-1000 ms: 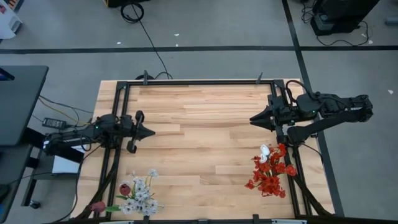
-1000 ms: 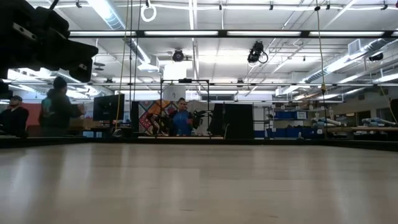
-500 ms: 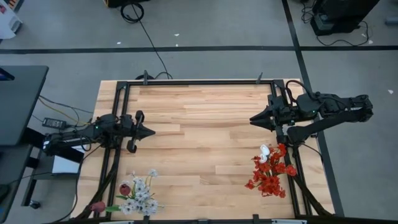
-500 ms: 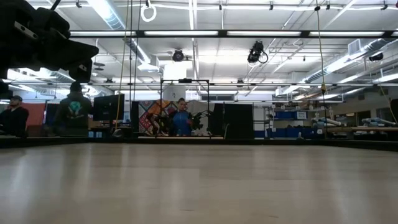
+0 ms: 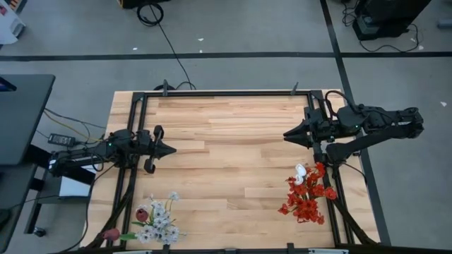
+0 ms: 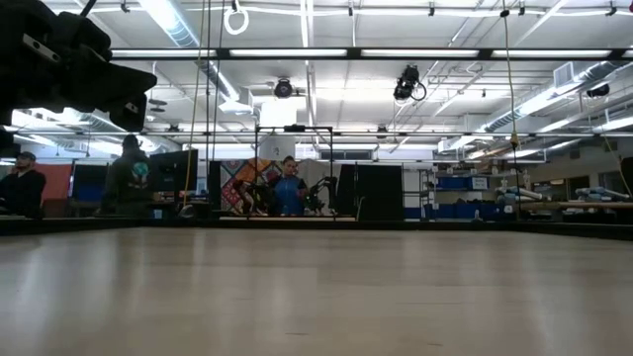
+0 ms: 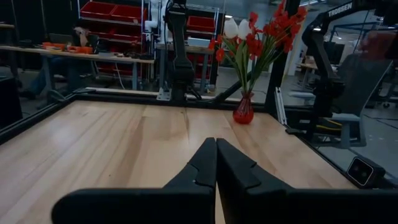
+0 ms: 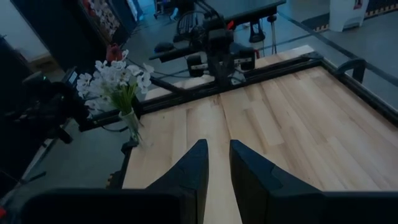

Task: Sort flowers into vase by color
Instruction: Return to Home Position

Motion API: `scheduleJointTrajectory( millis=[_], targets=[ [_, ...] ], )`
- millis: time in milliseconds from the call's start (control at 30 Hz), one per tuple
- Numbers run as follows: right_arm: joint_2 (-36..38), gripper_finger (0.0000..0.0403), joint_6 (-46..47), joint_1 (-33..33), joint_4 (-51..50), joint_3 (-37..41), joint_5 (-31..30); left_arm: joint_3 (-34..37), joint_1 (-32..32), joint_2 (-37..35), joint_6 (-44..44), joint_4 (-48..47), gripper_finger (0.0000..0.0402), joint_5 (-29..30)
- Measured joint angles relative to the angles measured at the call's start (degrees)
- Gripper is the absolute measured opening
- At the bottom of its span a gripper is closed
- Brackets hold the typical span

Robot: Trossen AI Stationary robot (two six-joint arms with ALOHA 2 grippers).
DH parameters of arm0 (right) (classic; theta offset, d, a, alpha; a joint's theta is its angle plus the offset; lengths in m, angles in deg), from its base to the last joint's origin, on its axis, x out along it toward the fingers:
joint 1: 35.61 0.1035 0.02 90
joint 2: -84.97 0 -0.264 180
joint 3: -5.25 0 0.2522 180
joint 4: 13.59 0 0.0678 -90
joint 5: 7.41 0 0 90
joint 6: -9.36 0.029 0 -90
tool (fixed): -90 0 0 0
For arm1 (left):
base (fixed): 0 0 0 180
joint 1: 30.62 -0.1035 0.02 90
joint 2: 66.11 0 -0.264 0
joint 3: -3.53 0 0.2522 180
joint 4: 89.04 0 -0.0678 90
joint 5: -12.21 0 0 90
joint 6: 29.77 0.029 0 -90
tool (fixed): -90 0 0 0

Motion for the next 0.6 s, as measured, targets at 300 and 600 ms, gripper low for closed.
scheduleJointTrajectory(
  millis=[300,600],
  targets=[
    [2.22,0.0075,-3.13,0.03,13.33,1.43,-9.60,0.00,0.00,0.00,-0.02,0.01,0.0009,0.00],
    [14.07,0.0075,-8.89,1.52,37.70,29.00,-5.49,0.02,0.00,0.00,-0.02,0.03,0.0009,-0.01]
  ],
)
